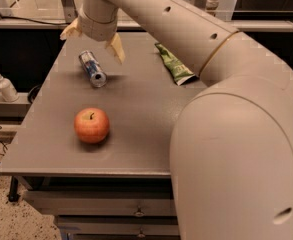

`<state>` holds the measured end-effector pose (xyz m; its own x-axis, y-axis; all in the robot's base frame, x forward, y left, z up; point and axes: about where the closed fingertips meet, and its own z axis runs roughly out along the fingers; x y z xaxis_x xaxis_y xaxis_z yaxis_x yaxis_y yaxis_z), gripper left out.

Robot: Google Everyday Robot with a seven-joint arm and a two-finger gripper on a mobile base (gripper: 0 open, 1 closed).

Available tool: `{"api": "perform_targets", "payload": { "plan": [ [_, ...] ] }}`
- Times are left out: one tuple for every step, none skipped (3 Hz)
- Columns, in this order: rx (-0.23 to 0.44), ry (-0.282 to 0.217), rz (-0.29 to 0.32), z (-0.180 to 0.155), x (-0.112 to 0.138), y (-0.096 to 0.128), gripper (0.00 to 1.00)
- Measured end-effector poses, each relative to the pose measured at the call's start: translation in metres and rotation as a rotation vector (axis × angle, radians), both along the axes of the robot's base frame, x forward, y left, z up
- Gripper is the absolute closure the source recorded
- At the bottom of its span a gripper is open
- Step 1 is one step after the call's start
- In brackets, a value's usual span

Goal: Pick redbull can

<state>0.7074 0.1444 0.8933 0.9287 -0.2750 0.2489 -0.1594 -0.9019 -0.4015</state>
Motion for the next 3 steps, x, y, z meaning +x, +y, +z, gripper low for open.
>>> {"api": "perform_targets", "payload": {
  "plan": [
    [-0.096, 0.039, 0.064, -0.023, -0.001, -0.002, 0.0],
    [-0.173, 0.08, 0.114, -0.044, -0.009, 0.006, 0.0],
    [-0.22, 0.1, 0.145, -0.055, -0.017, 0.016, 0.16]
  ]
}}
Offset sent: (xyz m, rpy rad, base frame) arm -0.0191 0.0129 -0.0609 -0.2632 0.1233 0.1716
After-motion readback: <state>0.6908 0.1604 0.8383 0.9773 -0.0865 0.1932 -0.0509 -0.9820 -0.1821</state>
